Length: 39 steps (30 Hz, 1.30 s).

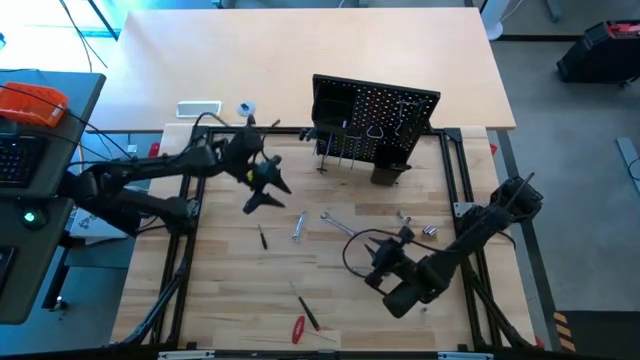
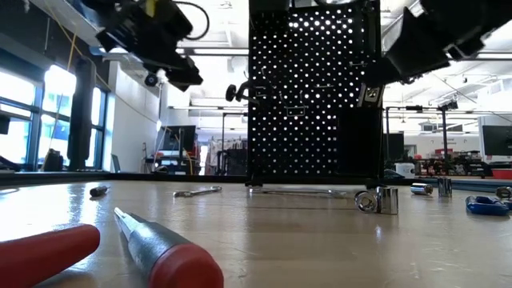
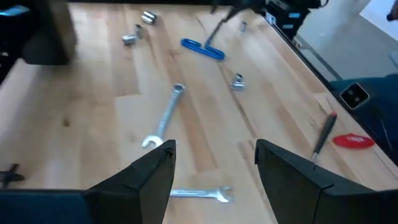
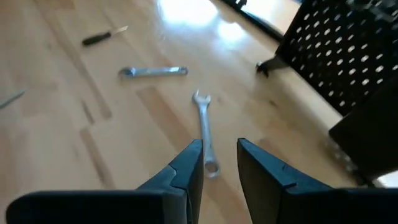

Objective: Hang tools onto peg board
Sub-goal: Hang the silver socket onto the pegboard

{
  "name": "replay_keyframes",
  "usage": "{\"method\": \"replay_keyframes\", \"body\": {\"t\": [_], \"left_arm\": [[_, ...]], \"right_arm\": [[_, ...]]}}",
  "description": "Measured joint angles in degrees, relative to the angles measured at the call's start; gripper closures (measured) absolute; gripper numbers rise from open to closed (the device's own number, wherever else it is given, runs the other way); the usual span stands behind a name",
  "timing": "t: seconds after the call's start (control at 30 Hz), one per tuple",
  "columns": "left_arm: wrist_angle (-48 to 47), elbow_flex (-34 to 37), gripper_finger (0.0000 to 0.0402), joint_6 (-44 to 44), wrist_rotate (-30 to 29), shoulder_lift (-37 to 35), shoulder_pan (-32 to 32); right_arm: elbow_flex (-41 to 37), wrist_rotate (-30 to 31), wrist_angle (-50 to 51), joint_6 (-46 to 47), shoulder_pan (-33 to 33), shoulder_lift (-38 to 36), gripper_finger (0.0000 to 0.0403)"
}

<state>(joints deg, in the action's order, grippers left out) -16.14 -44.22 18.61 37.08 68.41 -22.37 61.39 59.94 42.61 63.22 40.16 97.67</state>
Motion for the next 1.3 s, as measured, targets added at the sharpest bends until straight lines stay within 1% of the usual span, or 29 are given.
{"method": "replay_keyframes", "body": {"t": [0.2,0.33,0.4,0.57,0.77,0.97,1.1,1.3], "left_arm": [[5.21,5.58,0.0186,-6.1,-6.12,-4.0,8.36],[10.93,8.1,0.0186,-9.78,-6.62,-4.62,13.86],[13.46,9.03,0.0186,-11.25,-7.72,-4.62,16.66],[17.19,9.81,0.0186,-13.28,-11.57,-4.58,23.65],[21.72,9.81,0.0186,-13.79,-15.58,-4.58,31.24],[23.61,9.81,0.0186,-13.0,-19.84,-4.13,35.28],[25.88,9.79,0.0186,-13.01,-19.86,-1.92,36.35],[30.8,9.79,0.0186,-13.44,-19.78,4.1,37.2]], "right_arm": [[0.0,-7.77,0.41,1.06,0.13,0.0,0.0311],[0.0,-14.68,1.31,1.52,0.32,0.02,0.0311],[0.0,-17.12,1.32,1.65,0.62,0.02,0.0311],[0.0,-21.18,3.42,6.02,2.22,0.04,0.0311],[0.0,-27.88,9.02,14.34,5.27,0.04,0.0311],[0.0,-32.41,14.65,24.52,8.83,0.04,0.0311],[-0.95,-33.18,15.77,30.32,10.34,0.06,0.0311],[-4.31,-34.66,15.17,35.97,10.99,0.09,0.0311]]}}
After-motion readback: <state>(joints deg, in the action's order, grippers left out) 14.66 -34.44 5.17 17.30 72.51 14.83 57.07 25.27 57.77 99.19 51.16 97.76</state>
